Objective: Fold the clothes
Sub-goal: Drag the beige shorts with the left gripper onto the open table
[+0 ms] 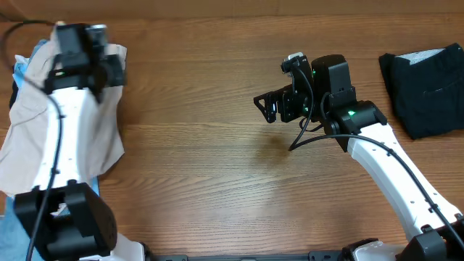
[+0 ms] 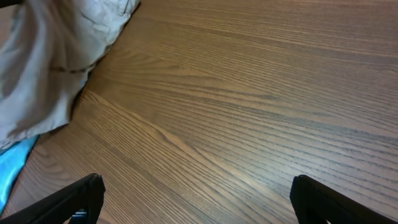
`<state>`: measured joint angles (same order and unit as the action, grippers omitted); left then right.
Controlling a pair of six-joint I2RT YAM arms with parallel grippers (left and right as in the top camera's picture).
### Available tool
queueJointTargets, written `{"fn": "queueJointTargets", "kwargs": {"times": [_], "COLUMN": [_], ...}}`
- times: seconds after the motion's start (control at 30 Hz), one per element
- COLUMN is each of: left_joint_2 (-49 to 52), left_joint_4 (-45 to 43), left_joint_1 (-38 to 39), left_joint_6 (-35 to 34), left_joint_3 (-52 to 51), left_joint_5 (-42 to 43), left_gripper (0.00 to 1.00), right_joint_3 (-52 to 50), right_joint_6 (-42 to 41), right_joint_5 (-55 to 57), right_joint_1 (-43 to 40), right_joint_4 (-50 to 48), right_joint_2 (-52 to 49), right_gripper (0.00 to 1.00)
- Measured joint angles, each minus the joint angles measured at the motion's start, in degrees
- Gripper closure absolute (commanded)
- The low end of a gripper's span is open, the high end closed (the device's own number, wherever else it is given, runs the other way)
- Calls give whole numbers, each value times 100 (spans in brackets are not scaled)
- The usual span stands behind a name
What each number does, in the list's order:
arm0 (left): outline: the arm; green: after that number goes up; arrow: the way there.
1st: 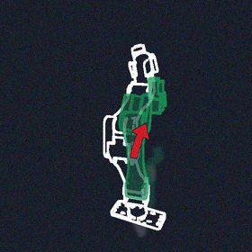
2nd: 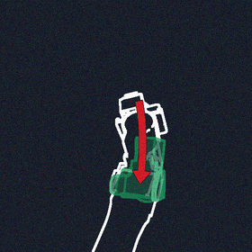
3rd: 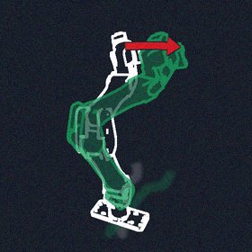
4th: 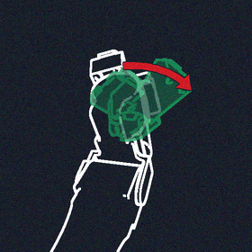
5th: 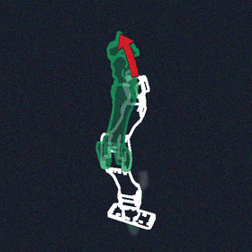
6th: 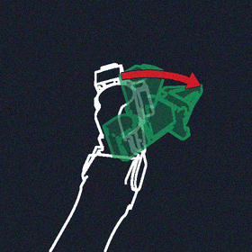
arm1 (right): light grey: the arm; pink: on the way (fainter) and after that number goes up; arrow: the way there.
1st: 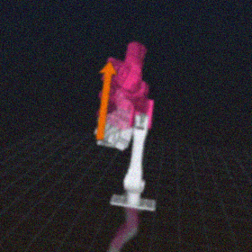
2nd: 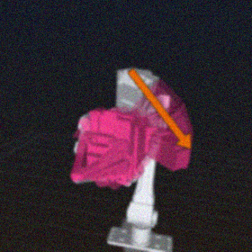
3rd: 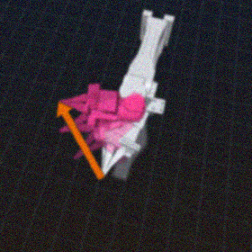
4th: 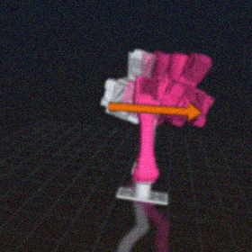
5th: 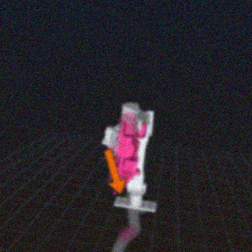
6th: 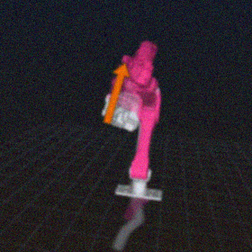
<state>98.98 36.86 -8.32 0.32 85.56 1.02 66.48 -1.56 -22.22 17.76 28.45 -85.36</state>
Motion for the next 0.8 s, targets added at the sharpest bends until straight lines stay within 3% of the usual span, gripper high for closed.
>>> {"fn": "queueJointTargets", "kwargs": {"times": [0.2,0.43,0.6,0.73,0.77,0.8], "left_joint_2": [2,50,509,798,809,809], "left_joint_4": [-170,-1106,-1486,-1725,-1755,-1764], "left_joint_1": [1958,3814,4559,4739,4754,4776], "left_joint_6": [-293,-494,-625,-715,-732,-752], "left_joint_3": [0,0,0,-2,0,0], "left_joint_5": [435,459,658,1088,1165,1270], "left_gripper": [96,96,96,94,90,55], "right_joint_3": [0,2,7,9,9,9], "right_joint_6": [-350,-570,-592,-682,-697,-721], "right_joint_5": [-24,-46,-50,-76,-85,-87], "right_joint_1": [-332,-1108,-1303,-1650,-1744,-1888], "right_joint_4": [-13,262,487,566,566,566], "right_joint_2": [118,973,1213,1213,1213,1213], "right_gripper": [0,0,0,0,0,0]}}
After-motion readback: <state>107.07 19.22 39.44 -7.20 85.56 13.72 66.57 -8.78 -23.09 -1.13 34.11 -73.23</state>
